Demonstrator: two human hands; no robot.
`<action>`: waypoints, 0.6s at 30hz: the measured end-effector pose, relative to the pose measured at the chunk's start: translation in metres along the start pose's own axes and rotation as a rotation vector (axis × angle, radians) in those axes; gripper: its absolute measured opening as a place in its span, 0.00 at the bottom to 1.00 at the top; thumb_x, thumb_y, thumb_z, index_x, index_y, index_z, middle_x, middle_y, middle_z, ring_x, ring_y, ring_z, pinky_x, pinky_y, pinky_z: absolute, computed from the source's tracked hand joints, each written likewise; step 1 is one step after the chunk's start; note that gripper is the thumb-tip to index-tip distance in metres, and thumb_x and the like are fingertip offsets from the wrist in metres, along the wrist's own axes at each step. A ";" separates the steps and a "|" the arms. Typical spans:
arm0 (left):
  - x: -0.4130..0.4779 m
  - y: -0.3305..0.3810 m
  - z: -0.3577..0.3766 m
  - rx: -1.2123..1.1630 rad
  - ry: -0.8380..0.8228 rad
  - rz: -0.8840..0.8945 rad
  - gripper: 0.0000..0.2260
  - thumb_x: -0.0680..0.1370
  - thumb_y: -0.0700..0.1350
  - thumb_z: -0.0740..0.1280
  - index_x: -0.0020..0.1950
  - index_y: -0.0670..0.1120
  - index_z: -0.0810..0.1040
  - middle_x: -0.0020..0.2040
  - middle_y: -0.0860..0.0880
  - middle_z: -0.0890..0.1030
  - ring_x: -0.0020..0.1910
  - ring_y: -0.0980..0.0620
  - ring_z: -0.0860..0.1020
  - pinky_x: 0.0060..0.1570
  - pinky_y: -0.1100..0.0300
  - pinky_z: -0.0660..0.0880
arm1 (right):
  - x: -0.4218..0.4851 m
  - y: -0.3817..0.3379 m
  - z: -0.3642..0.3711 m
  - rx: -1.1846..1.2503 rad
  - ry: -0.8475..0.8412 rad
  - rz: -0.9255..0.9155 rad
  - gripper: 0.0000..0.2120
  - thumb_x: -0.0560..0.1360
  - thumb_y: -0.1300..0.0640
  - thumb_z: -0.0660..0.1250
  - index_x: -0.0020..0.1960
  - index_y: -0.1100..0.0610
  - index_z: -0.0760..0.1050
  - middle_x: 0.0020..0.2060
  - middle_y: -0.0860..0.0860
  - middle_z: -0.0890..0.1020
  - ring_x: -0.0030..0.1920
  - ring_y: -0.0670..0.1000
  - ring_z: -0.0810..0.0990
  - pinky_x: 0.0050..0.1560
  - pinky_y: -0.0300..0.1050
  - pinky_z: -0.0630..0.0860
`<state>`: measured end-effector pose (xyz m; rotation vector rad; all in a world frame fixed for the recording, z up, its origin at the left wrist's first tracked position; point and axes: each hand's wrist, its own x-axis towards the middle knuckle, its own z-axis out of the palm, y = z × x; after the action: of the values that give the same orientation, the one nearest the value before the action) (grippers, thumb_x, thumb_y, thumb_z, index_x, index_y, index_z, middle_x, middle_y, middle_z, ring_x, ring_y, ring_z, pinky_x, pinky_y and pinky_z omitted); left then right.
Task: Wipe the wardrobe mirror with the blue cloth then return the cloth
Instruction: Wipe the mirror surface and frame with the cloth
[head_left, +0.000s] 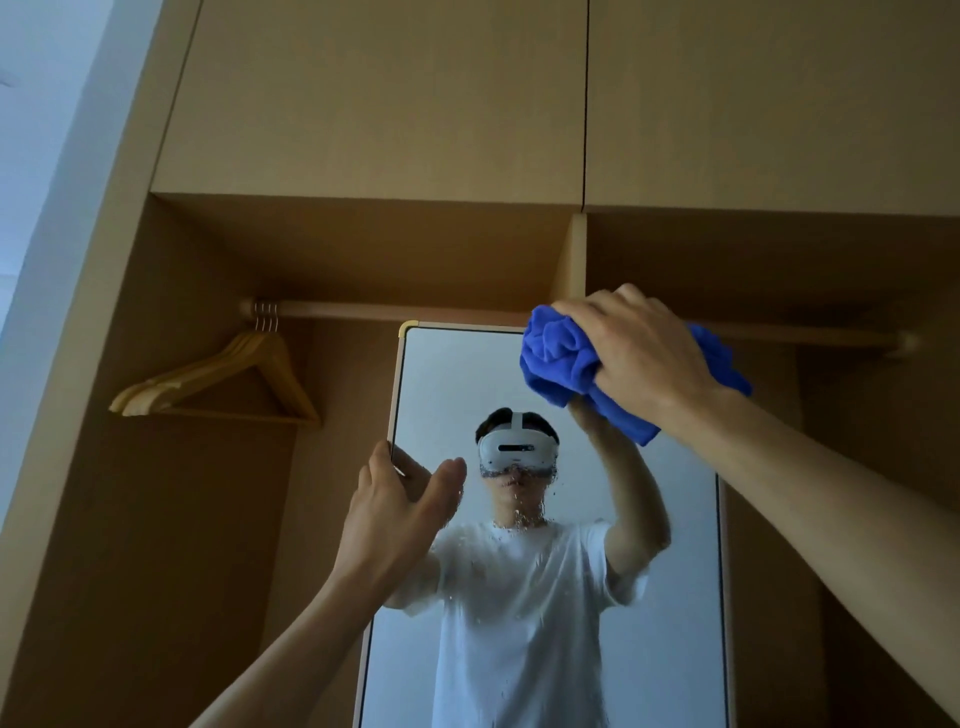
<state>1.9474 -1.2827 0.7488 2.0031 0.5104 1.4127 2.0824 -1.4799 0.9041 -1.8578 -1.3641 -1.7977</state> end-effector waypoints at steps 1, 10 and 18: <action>0.000 0.002 0.000 -0.005 0.000 -0.003 0.40 0.64 0.78 0.57 0.66 0.51 0.65 0.68 0.48 0.72 0.60 0.48 0.76 0.61 0.45 0.77 | -0.001 0.000 0.000 0.011 -0.003 0.004 0.30 0.73 0.65 0.67 0.74 0.53 0.68 0.61 0.51 0.79 0.59 0.57 0.73 0.56 0.53 0.71; 0.004 -0.005 0.008 0.043 0.017 0.013 0.53 0.65 0.80 0.55 0.82 0.51 0.49 0.79 0.46 0.61 0.73 0.42 0.70 0.66 0.42 0.74 | -0.054 -0.011 0.007 0.103 -0.148 -0.048 0.27 0.74 0.64 0.67 0.72 0.56 0.69 0.61 0.52 0.80 0.59 0.57 0.76 0.61 0.53 0.72; 0.003 -0.002 0.012 0.061 0.025 -0.007 0.56 0.63 0.81 0.54 0.82 0.50 0.47 0.77 0.44 0.62 0.71 0.41 0.71 0.64 0.42 0.76 | -0.053 0.012 -0.002 0.031 -0.095 0.021 0.29 0.74 0.64 0.65 0.74 0.56 0.66 0.64 0.54 0.78 0.62 0.58 0.73 0.63 0.54 0.71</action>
<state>1.9595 -1.2824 0.7469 2.0316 0.5766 1.4356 2.0993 -1.5118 0.8631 -1.9568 -1.3911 -1.6889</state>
